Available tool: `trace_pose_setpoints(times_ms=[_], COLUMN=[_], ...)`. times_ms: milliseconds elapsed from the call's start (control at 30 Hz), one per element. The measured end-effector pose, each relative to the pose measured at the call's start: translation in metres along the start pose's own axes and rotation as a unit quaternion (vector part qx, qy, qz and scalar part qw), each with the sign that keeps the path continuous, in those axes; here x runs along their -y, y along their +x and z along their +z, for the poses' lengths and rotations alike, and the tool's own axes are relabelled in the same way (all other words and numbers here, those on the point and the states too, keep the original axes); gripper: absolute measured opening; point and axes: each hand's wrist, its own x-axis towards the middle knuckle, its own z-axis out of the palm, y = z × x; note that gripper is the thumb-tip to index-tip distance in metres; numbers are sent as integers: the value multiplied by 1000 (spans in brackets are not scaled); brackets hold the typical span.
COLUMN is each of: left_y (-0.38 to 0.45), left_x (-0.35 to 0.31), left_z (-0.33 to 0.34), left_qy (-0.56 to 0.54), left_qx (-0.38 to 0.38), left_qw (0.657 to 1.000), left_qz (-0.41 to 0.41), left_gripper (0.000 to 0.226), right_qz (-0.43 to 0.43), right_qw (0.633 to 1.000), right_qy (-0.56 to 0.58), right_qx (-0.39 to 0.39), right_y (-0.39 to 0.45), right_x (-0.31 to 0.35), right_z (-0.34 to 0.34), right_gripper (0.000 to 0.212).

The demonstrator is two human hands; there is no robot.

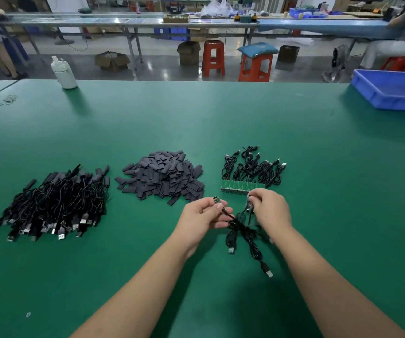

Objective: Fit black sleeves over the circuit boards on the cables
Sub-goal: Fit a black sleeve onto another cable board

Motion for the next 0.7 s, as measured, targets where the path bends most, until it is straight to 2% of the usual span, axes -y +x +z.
trace_pose_setpoints(times_ms=[133, 267, 367, 433, 467, 567, 600, 700], left_y=[-2, 1, 4, 6, 8, 10, 11, 12], left_x=[-6, -11, -14, -13, -12, -7, -5, 0], left_z=[-14, -37, -55, -64, -68, -73, -74, -73], left_qy=[-7, 35, 91, 136, 152, 191, 208, 231], left_qx=[22, -16, -55, -87, -102, -139, -148, -169], left_qw=[1000, 999, 994, 987, 982, 971, 966, 958], left_qz=[-5, -3, -15, -27, -34, -37, -35, -30], left_gripper=[13, 13, 13, 14, 14, 13, 13, 13], right_qz=[1, 0, -26, -96, -141, -204, -210, -216], right_qw=[997, 990, 989, 987, 985, 950, 938, 922], right_qy=[-56, -98, -138, -125, -95, -50, -61, -93], right_qx=[46, 98, 49, 10, 36, 233, 268, 307], right_y=[13, 23, 22, 17, 13, -7, -13, -21], right_x=[-22, -37, -35, -26, -20, 5, 10, 17], right_z=[-4, -12, -19, -17, -15, 0, 6, 17], right_gripper=[18, 23, 28, 27, 24, 22, 24, 26])
